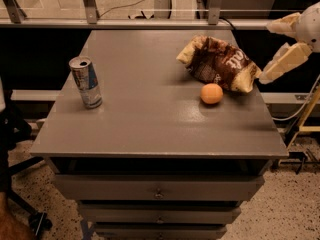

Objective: Move brown chip bag near redbull can

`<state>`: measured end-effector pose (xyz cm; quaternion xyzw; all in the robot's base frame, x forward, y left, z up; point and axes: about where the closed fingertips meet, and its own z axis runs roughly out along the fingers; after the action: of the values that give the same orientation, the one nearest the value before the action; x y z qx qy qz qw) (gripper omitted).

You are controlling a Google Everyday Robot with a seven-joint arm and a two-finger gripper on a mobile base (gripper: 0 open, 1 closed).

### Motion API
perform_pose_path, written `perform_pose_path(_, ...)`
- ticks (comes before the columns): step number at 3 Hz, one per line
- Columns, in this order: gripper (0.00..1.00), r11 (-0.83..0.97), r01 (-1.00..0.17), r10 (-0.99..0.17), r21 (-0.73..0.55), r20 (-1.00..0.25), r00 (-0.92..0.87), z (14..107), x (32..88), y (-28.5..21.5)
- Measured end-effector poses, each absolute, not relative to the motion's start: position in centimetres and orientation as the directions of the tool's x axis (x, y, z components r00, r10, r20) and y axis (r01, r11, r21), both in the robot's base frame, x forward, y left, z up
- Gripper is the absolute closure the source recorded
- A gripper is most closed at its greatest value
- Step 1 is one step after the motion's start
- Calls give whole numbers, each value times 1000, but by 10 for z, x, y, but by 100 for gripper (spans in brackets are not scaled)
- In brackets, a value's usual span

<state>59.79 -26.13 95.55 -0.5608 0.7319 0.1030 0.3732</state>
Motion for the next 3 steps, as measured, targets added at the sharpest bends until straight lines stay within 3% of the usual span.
perform_pose_path(1, 0, 347, -908, -694, -234, -716, -81, 949, 623, -255)
perform_pose_path(3, 0, 328, -916, -731, -233, -676, -90, 930, 658, -215)
